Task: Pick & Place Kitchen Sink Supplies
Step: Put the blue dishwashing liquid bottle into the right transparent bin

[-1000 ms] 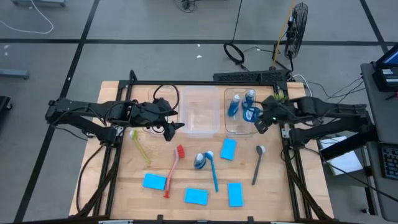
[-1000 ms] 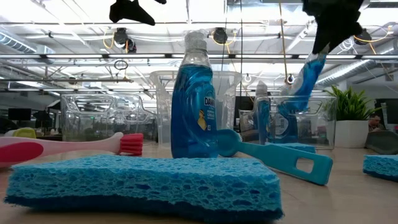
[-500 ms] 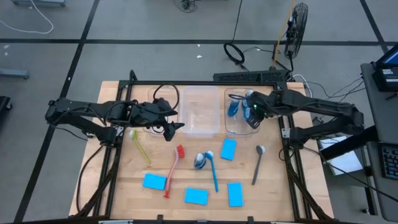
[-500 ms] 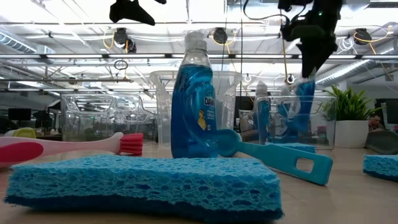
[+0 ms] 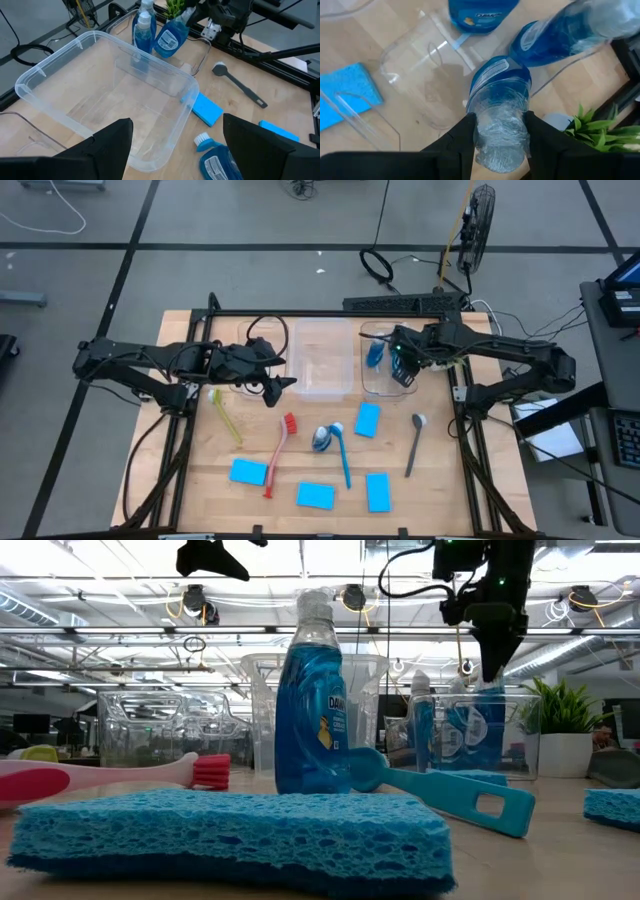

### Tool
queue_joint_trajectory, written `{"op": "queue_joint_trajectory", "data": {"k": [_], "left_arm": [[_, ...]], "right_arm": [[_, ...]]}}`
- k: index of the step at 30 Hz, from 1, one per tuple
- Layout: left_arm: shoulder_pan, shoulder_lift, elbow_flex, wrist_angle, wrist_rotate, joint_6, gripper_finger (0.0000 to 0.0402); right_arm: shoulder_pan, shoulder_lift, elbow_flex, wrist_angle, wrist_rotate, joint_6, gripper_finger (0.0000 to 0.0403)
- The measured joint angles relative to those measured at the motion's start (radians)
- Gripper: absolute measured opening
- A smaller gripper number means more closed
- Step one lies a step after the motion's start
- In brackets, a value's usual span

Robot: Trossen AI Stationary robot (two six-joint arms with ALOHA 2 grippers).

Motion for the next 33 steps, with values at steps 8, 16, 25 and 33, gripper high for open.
{"op": "queue_joint_trajectory", "data": {"k": [8, 16, 25, 33], "left_arm": [[0.000, 0.000, 0.000, 0.000, -0.001, 0.001, 0.0308], [0.000, 0.000, 0.000, -0.001, -0.002, 0.001, 0.0308], [0.000, 0.000, 0.000, -0.001, -0.002, 0.010, 0.0308], [0.000, 0.000, 0.000, -0.001, 0.000, 0.010, 0.0308]], "right_arm": [[0.000, 0.044, 0.000, 0.008, -0.004, -0.040, 0.0125], [0.000, 0.046, 0.001, -0.003, 0.000, -0.057, 0.0126], [0.000, 0.046, 0.000, -0.006, 0.005, -0.059, 0.0152], [-0.001, 0.045, -0.002, -0.014, 0.080, -0.080, 0.0194]]}}
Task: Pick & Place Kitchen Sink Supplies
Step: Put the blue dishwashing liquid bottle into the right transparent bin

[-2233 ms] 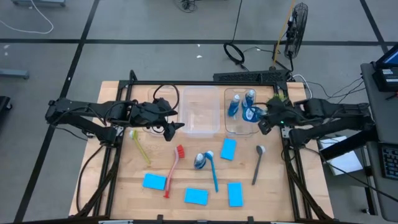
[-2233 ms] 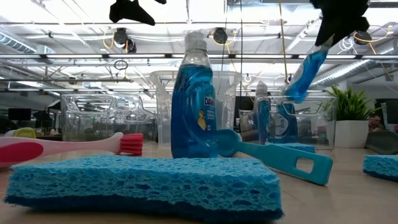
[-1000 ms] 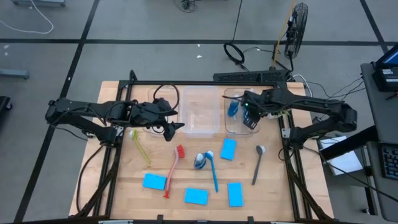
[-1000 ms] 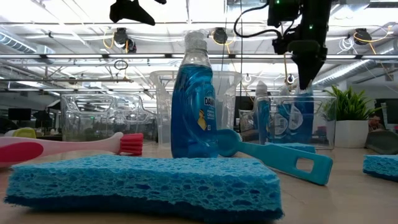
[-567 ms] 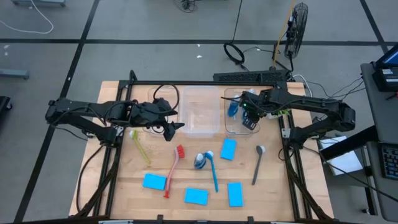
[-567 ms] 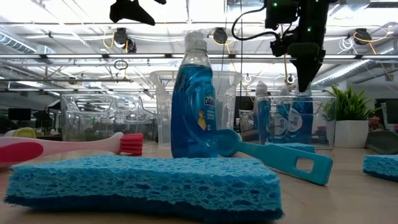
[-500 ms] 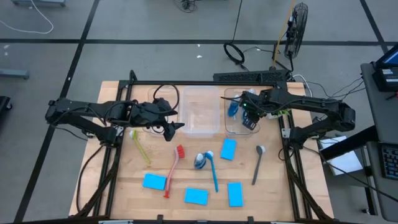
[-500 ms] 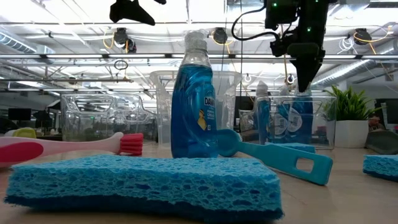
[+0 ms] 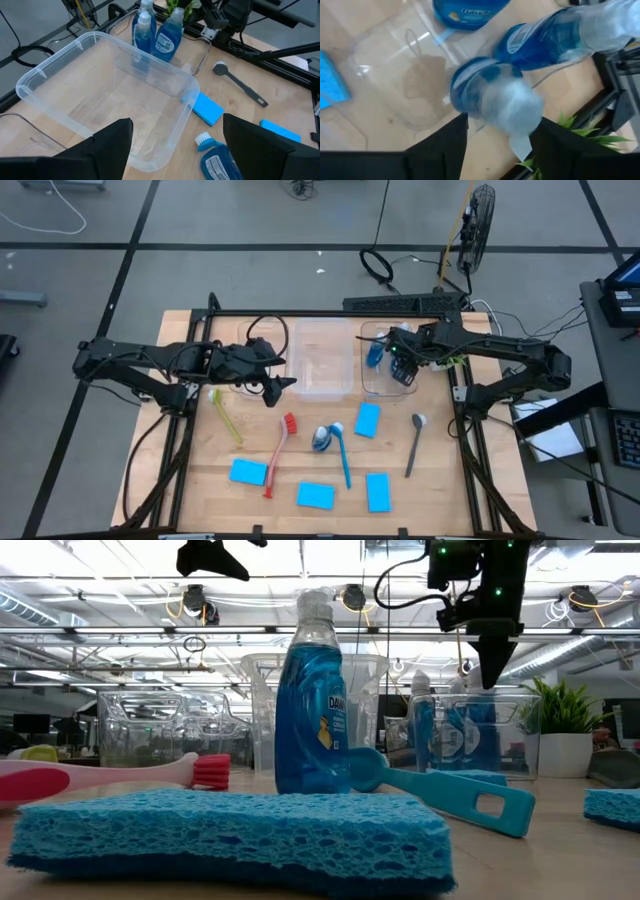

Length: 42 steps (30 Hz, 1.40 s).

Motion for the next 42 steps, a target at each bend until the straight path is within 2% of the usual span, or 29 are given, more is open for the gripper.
{"op": "queue_joint_trajectory", "data": {"k": [8, 14, 30, 42], "left_arm": [[0.000, 0.000, 0.000, 0.000, 0.001, -0.001, 0.0308], [0.000, 0.000, 0.000, 0.000, 0.001, -0.001, 0.0308], [0.000, 0.000, 0.000, 0.000, 0.001, -0.002, 0.0308], [0.000, 0.000, 0.000, 0.000, 0.000, -0.013, 0.0308]], "right_arm": [[0.000, 0.000, 0.000, 0.001, 0.001, -0.004, 0.0200], [0.000, -0.032, 0.000, 0.003, 0.046, -0.005, 0.0202], [0.013, -0.272, 0.000, 0.026, 0.041, 0.056, 0.0201], [0.013, -0.481, 0.000, 0.062, -0.099, 0.109, 0.0201]]}}
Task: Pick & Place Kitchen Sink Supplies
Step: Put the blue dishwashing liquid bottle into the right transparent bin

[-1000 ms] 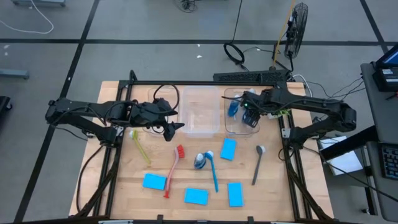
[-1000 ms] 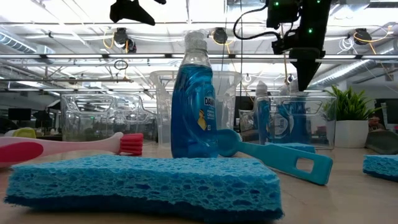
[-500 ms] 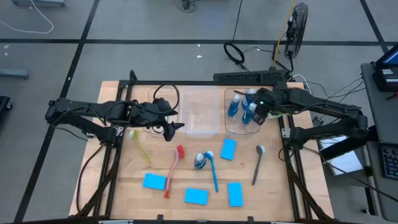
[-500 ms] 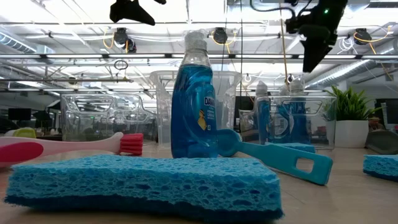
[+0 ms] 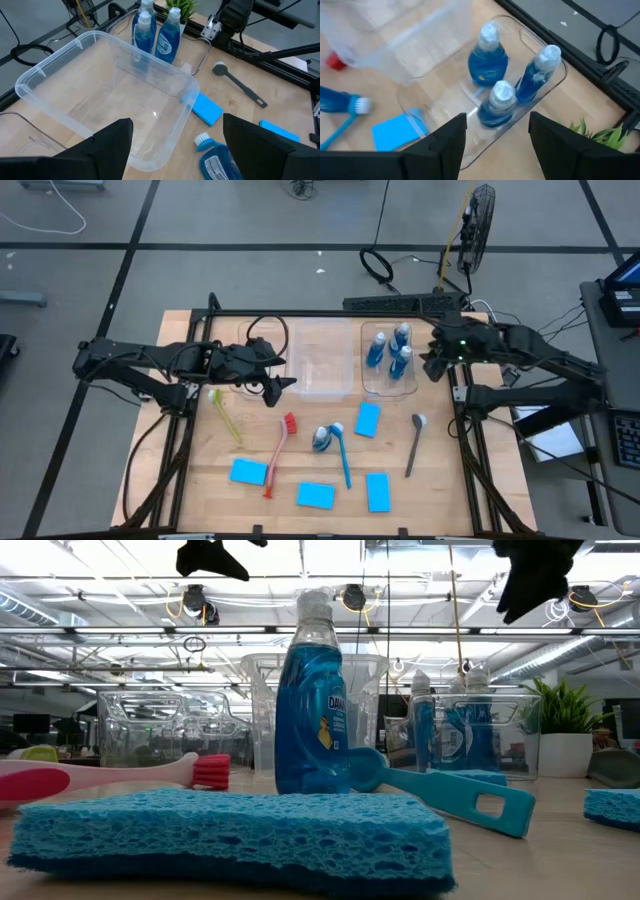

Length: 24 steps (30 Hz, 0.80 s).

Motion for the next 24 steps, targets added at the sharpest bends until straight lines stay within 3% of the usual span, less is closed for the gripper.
{"op": "queue_joint_trajectory", "data": {"k": [17, 24], "left_arm": [[-0.038, 0.000, 0.000, 0.015, 0.006, -0.111, 0.0308], [-0.076, 0.006, 0.000, 0.064, 0.001, -0.150, 0.0308]], "right_arm": [[0.000, -0.215, -0.003, 0.010, -0.038, 0.005, 0.0201], [0.000, -0.335, -0.125, 0.162, -0.040, -0.014, 0.0201]]}}
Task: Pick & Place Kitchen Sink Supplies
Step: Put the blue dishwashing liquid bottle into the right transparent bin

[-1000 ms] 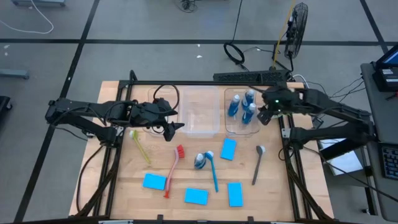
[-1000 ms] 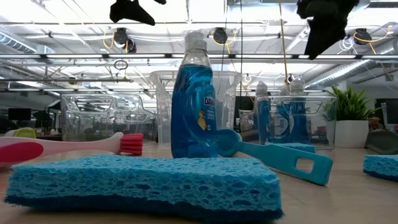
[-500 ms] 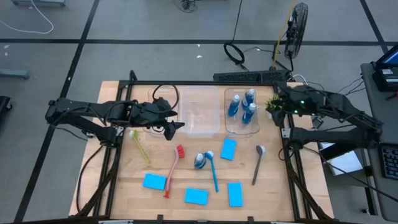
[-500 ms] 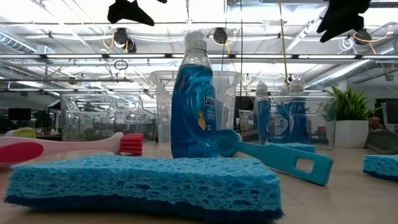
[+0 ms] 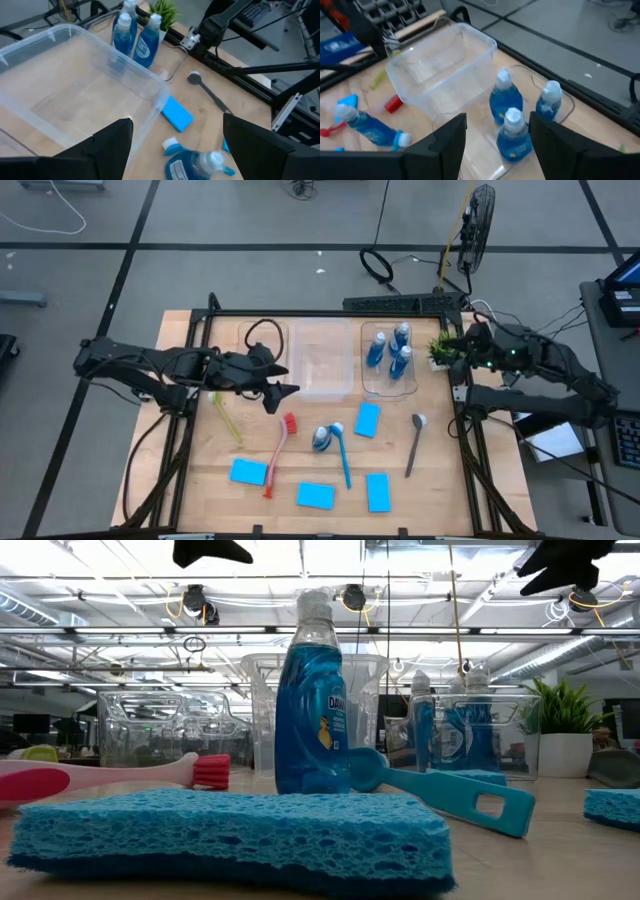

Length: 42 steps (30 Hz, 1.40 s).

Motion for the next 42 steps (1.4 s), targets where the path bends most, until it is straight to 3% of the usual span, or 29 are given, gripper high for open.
{"op": "queue_joint_trajectory", "data": {"k": [12, 29, 42], "left_arm": [[-0.045, 0.121, 0.052, -0.018, 0.005, -0.093, 0.0308], [-0.078, 0.424, 0.422, -0.453, 0.040, -0.174, 0.0308], [-0.087, 0.479, 0.452, -0.484, 0.092, -0.317, 0.0308]], "right_arm": [[0.000, -0.191, -0.252, 0.253, -0.080, 0.011, 0.0201], [0.000, -0.315, -0.332, 0.303, -0.131, 0.011, 0.0201], [0.000, -0.393, -0.398, 0.305, -0.156, 0.038, 0.0201]]}}
